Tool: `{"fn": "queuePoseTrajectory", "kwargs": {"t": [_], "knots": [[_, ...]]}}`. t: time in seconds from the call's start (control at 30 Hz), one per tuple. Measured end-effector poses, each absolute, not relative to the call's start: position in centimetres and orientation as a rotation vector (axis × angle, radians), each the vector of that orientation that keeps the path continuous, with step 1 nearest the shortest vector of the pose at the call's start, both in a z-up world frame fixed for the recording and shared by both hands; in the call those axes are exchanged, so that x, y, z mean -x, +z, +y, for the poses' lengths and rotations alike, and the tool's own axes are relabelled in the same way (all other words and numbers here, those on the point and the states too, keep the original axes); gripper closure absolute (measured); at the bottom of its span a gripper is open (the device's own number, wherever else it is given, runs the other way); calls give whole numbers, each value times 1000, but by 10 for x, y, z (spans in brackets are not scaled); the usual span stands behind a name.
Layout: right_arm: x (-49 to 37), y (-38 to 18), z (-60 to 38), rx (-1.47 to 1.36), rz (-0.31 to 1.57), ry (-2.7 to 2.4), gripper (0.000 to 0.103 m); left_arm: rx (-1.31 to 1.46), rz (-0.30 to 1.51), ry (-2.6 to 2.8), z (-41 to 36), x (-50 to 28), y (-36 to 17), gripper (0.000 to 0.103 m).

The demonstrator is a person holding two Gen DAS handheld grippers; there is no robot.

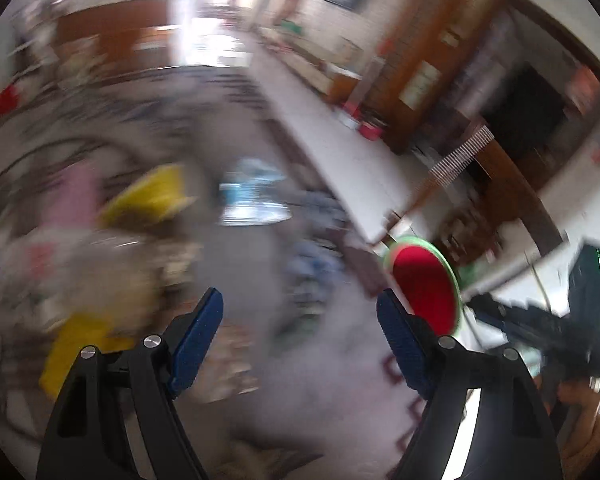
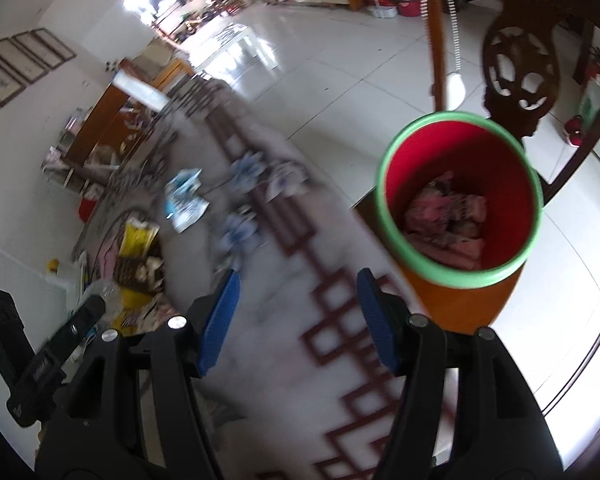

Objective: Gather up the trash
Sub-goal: 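Grasp the clear water bottle with left tool while right tool returns to the table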

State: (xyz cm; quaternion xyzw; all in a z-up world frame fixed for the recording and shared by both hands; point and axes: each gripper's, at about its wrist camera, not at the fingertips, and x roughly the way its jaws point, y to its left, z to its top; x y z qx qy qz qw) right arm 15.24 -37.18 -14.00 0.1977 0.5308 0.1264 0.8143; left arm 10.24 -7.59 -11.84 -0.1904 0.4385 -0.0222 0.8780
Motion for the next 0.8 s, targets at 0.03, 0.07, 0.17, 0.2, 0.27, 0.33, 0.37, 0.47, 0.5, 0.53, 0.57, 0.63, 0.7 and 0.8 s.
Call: {"fn": "queuePoseTrajectory", "kwargs": {"t": [0.03, 0.07, 0.17, 0.2, 0.27, 0.33, 0.37, 0.47, 0.5, 0.53, 0.57, 0.63, 0.7, 0.8], "knots": [[-149, -140, -365, -419, 1134, 276, 44, 447, 901, 6, -57, -96, -119, 26], [-146, -139, -358, -415, 1135, 283, 44, 495, 885, 32, -42, -91, -121, 24], [-136, -137, -341, -402, 1134, 297, 43, 657, 845, 166, 5, -75, -127, 21], [-133, -135, -337, -398, 1130, 298, 43, 705, 828, 184, 16, -71, -128, 21], [-127, -133, -332, -395, 1124, 293, 43, 778, 803, 204, 37, -64, -129, 21], [-122, -131, -329, -397, 1117, 282, 41, 800, 787, 208, 50, -61, -129, 21], [-119, -131, -328, -397, 1114, 275, 41, 799, 783, 214, 53, -60, -130, 21], [-113, -130, -326, -401, 1113, 254, 41, 825, 800, 221, 67, -61, -136, 21], [-113, -131, -326, -401, 1113, 251, 41, 843, 810, 218, 70, -63, -140, 21], [-111, -131, -325, -400, 1114, 246, 41, 869, 825, 213, 75, -67, -147, 21], [-110, -130, -323, -398, 1115, 245, 41, 882, 839, 215, 79, -69, -151, 21], [-107, -130, -320, -390, 1117, 243, 41, 938, 877, 196, 86, -78, -163, 21], [-103, -130, -317, -384, 1120, 241, 41, 964, 888, 178, 88, -85, -169, 21], [-99, -131, -314, -378, 1126, 236, 41, 963, 913, 161, 89, -98, -176, 21]]}}
